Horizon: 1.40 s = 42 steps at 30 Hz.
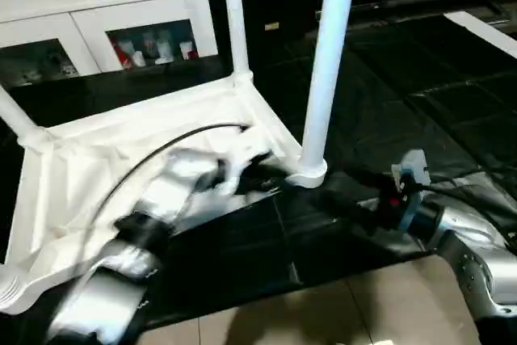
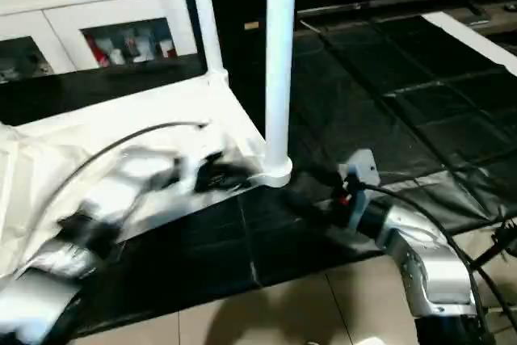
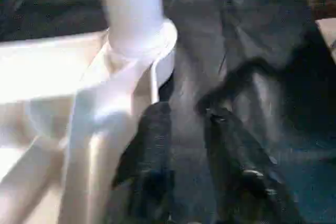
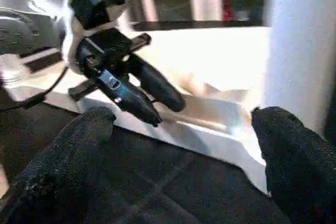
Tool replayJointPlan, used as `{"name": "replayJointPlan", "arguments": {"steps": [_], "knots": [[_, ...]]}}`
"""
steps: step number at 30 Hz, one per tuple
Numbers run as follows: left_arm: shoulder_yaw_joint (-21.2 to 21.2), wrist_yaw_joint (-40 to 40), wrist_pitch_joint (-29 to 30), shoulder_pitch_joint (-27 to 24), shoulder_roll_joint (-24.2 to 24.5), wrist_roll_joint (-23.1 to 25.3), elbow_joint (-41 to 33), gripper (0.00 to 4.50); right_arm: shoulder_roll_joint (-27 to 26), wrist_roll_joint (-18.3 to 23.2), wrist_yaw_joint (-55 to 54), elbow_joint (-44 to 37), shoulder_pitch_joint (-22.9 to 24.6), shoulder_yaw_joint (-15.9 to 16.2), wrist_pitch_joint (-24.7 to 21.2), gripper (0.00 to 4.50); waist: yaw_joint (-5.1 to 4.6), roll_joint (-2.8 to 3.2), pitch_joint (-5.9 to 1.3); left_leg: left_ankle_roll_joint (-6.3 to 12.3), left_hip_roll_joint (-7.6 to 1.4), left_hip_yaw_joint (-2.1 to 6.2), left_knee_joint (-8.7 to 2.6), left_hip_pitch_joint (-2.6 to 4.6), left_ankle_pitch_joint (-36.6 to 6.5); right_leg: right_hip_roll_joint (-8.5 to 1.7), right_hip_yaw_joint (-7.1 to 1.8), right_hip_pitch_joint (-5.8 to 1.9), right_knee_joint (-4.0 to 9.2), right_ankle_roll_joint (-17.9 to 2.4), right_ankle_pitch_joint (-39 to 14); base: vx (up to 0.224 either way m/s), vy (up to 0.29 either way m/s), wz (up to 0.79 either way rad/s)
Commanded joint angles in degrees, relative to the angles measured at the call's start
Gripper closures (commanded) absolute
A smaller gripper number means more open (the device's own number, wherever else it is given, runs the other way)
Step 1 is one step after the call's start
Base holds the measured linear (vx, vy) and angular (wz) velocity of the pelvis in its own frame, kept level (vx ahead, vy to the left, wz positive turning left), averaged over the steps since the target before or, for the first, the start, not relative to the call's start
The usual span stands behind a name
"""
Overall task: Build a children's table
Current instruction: Rotate leg to tighten, then rotate table base
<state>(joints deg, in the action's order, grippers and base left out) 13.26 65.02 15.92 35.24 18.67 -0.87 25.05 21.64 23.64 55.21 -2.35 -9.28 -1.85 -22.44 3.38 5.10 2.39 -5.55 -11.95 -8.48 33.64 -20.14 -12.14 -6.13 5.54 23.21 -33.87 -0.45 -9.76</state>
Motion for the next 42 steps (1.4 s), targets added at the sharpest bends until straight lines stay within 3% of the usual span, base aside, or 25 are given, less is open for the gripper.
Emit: {"name": "replayJointPlan", "arguments": {"steps": [1, 2, 3, 5, 6, 7, 8, 9, 10, 11, 12, 13, 14, 16, 19, 20, 22, 24, 29, 34, 35, 36, 38, 39, 42], "knots": [[-1.3, 0.8, 2.6, -0.6, 1.7, -0.9, -3.7, 2.90, -0.7, 0.3, -0.1, -1.5, -0.6, 1.4, -0.6, 0.00, 0.22, -0.75, -3.34, 4.94, -0.60, -0.71, -4.09, -0.72, -7.2, -1.84, -2.16, -3.61, 3.91, -11.8, -14.0, 0.000, 0.000, 0.00], [-3.0, 2.3, 8.8, -4.5, 6.4, -2.0, -11.9, 2.78, -3.6, -1.3, -1.9, -0.1, -2.4, 3.6, 0.0, 0.00, 0.22, -0.73, -3.65, 4.04, -0.87, -0.52, -4.12, -0.56, -6.7, -2.05, -2.23, -3.64, 3.18, -12.3, -12.4, 0.000, 0.000, 0.00], [-3.8, 3.3, 11.4, -6.8, 9.2, -2.3, -15.8, 2.78, -5.3, -2.2, -2.5, 0.8, -3.3, 4.9, 0.9, 0.00, -0.29, -1.17, -3.56, 3.85, -0.62, -0.25, -4.32, -1.35, -5.2, -1.92, -2.08, -4.01, 2.64, -12.3, -10.8, 0.000, 0.000, 0.00], [-4.2, 3.8, 12.6, -8.0, 10.5, -2.5, -17.5, 2.68, -6.1, -2.6, -2.8, 1.2, -3.7, 5.6, 1.3, 0.00, -0.60, -0.76, -3.22, 4.10, -0.45, -0.73, -4.09, -0.54, -6.1, -1.44, -2.15, -3.06, 3.39, -12.3, -11.6, 0.000, 0.000, 0.00], [-5.3, 5.3, 15.8, -11.4, 14.1, -3.3, -22.0, 2.53, -8.2, -4.0, -4.2, 3.2, -5.0, 7.0, 2.2, 0.00, -0.48, -0.56, -3.37, 3.64, -0.53, -0.66, -4.08, -0.43, -6.5, -1.63, -2.23, -3.31, 3.16, -12.8, -11.4, 0.000, 0.000, 0.00], [-6.2, 6.2, 18.7, -14.2, 17.0, -4.2, -25.7, 2.42, -9.7, -5.2, -5.8, 4.9, -6.1, 8.1, 2.7, 0.00, -0.32, -1.12, -3.26, 3.50, -0.51, -0.51, -4.37, -0.87, -6.2, -1.76, -2.22, -3.49, 2.84, -12.8, -11.6, 0.000, 0.000, 0.00], [-6.3, 6.2, 18.8, -14.3, 17.1, -4.2, -25.9, 2.34, -9.7, -5.3, -5.8, 4.9, -6.1, 8.2, 2.7, 0.00, -0.44, -0.87, -3.27, 3.04, -0.56, -0.49, -4.47, -0.91, -6.3, -1.85, -2.25, -3.47, 2.64, -12.8, -11.5, 0.000, 0.000, 0.00], [-7.4, 7.0, 21.6, -17.1, 19.6, -5.3, -29.3, 2.28, -11.2, -6.4, -7.6, 6.8, -7.4, 9.0, 3.0, 0.00, -0.67, -0.53, -3.10, 2.91, -0.44, -0.78, -4.33, -0.23, -7.0, -1.45, -2.34, -2.89, 3.00, -13.0, -11.7, 0.000, 0.000, 0.00], [-7.4, 7.0, 21.6, -17.1, 19.6, -5.3, -29.3, 2.20, -11.2, -6.4, -7.6, 6.8, -7.4, 9.0, 3.0, 0.00, -0.62, -0.42, -3.27, 2.58, -0.50, -0.62, -4.35, -0.31, -6.4, -1.51, -2.34, -3.06, 2.71, -13.2, -10.8, 0.000, 0.000, 0.00], [-9.0, 7.6, 24.9, -20.5, 22.1, -6.6, -33.1, 2.11, -13.2, -7.5, -9.9, 9.4, -9.1, 9.7, 3.7, 0.00, -0.42, -0.25, -3.20, 2.44, -0.45, -0.84, -4.32, -0.09, -6.8, -1.49, -2.40, -2.72, 2.68, -13.6, -10.1, 0.000, 0.000, 0.00], [-9.4, 7.7, 25.6, -21.5, 22.7, -6.8, -34.0, 2.11, -13.7, -8.0, -10.3, 10.3, -9.7, 10.0, 4.0, 0.00, -0.46, -0.37, -3.16, 2.22, -0.41, -0.63, -4.45, -0.38, -6.7, -1.51, -2.36, -3.07, 2.59, -13.6, -9.9, 0.000, 0.000, 0.00], [-10.3, 8.0, 27.1, -23.7, 23.9, -7.3, -36.0, 2.01, -14.7, -8.9, -11.4, 12.2, -11.0, 10.6, 4.7, 0.00, -0.42, -0.16, -3.27, 1.79, -0.42, -0.70, -4.42, -0.10, -7.1, -1.47, -2.35, -2.84, 2.53, -13.8, -9.5, 0.000, 0.000, 0.00], [-11.2, 7.8, 29.4, -26.5, 25.4, -8.0, -38.8, 1.94, -15.9, -10.3, -12.8, 14.9, -12.7, 11.4, 5.9, 0.00, -0.59, -0.33, -2.92, 1.88, -0.34, -0.75, -4.65, -0.38, -7.7, -1.31, -2.35, -2.97, 2.73, -13.6, -10.0, 0.000, 0.000, 0.00], [-11.8, 7.3, 31.0, -28.9, 26.3, -8.2, -40.7, 1.77, -17.3, -11.7, -15.1, 18.4, -15.0, 11.6, 6.5, 0.00, -0.25, 0.15, -2.89, 1.50, -0.22, -0.90, -4.52, 0.20, -9.4, -1.24, -2.44, -2.65, 2.92, -13.5, -11.1, 0.000, 0.000, 0.00], [-11.7, 5.0, 33.0, -31.7, 26.6, -6.8, -42.1, 1.54, -19.4, -13.8, -20.0, 25.4, -19.2, 11.3, 7.8, 0.00, -0.43, -0.07, -2.75, 0.58, -0.13, -0.71, -4.87, -0.24, -10.9, -1.37, -2.41, -3.04, 2.83, -13.3, -12.3, 0.000, 0.000, 0.00], [-11.4, 3.9, 33.7, -32.6, 26.7, -6.3, -42.6, 1.43, -20.2, -14.6, -22.1, 28.2, -20.8, 11.0, 8.2, 0.00, -0.33, 0.02, -2.99, 0.37, -0.20, -0.80, -4.68, 0.13, -10.9, -1.45, -2.50, -2.75, 2.77, -13.3, -11.9, 0.000, 0.000, 0.00], [-11.0, 2.3, 34.3, -33.3, 26.3, -5.3, -42.5, 1.35, -21.3, -15.2, -25.2, 32.0, -22.8, 10.2, 9.0, 0.00, -0.35, 0.12, -2.90, 0.35, -0.03, -0.81, -4.62, 0.16, -11.2, -1.27, -2.50, -2.76, 2.86, -13.1, -11.9, 0.000, 0.000, 0.00], [-9.9, -2.3, 35.8, -34.3, 24.9, -3.3, -42.1, 1.18, -23.2, -17.9, -32.3, 40.6, -26.8, 9.8, 13.0, 0.00, -0.62, -0.02, -2.97, -0.33, 0.03, -0.72, -4.57, -0.12, -10.7, -1.47, -2.55, -2.85, 2.60, -13.6, -11.3, 0.000, 0.000, 0.00], [-10.0, -7.8, 36.1, -33.7, 24.1, -1.3, -39.9, 0.80, -23.7, -20.8, -39.3, 47.3, -29.8, 9.7, 17.4, 0.00, -0.37, -0.02, -3.20, 0.20, 0.12, -0.68, -4.27, -0.11, -9.8, -1.23, -2.52, -2.96, 2.46, -13.4, -9.3, 0.000, 0.000, 0.00], [-10.2, -11.6, 33.8, -31.6, 22.0, -0.3, -36.9, 0.68, -20.9, -24.1, -46.7, 54.1, -32.6, 9.1, 21.1, 0.00, 0.00, 0.25, -3.24, -0.04, 0.21, -0.81, -4.01, 0.25, -10.7, -1.04, -2.55, -2.69, 2.31, -14.2, -8.1, 0.000, 0.000, 0.00], [-10.2, -11.6, 33.8, -31.6, 22.0, -0.3, -36.9, 0.37, -20.9, -24.1, -46.7, 54.1, -32.6, 9.1, 21.1, 0.00, -0.02, 0.25, -3.25, -0.21, 0.21, -0.84, -3.99, 0.28, -11.1, -1.02, -2.53, -2.60, 2.29, -14.3, -8.1, 0.000, 0.000, 0.00], [-10.2, -12.7, 33.3, -30.9, 21.2, 0.0, -36.3, 0.31, -20.2, -24.2, -47.4, 55.2, -33.1, 8.7, 21.7, 0.00, 0.00, 0.13, -3.19, -0.30, 0.25, -0.74, -4.05, 0.04, -12.1, -1.00, -2.53, -2.91, 2.23, -14.0, -8.5, 0.000, 0.000, 0.00], [-9.8, -15.2, 33.0, -29.2, 18.8, 0.0, -35.4, 0.19, -18.3, -24.1, -48.7, 58.6, -34.5, 7.2, 23.8, 0.00, 0.04, 0.21, -3.12, -0.65, 0.20, -0.79, -4.06, 0.34, -14.6, -1.04, -2.51, -2.65, 2.55, -13.7, -10.8, 0.000, 0.000, 0.00], [-9.6, -16.3, 32.9, -28.6, 17.7, -0.2, -35.2, 0.09, -17.3, -24.1, -48.9, 60.0, -35.0, 6.6, 24.9, 0.00, 0.11, 0.47, -3.11, -0.85, 0.19, -0.78, -3.99, 0.32, -15.7, -1.09, -2.57, -2.61, 2.50, -13.7, -11.2, 0.000, 0.000, 0.00], [-9.3, -18.7, 31.9, -27.1, 15.1, -0.4, -34.0, 0.09, -14.5, -24.0, -49.1, 62.6, -36.2, 5.4, 26.5, 0.00, 0.20, 0.32, -3.28, -0.58, 0.30, -0.69, -3.83, -0.08, -15.0, -1.13, -2.48, -3.02, 2.39, -13.2, -10.8, 0.000, 0.000, 0.00]]}}
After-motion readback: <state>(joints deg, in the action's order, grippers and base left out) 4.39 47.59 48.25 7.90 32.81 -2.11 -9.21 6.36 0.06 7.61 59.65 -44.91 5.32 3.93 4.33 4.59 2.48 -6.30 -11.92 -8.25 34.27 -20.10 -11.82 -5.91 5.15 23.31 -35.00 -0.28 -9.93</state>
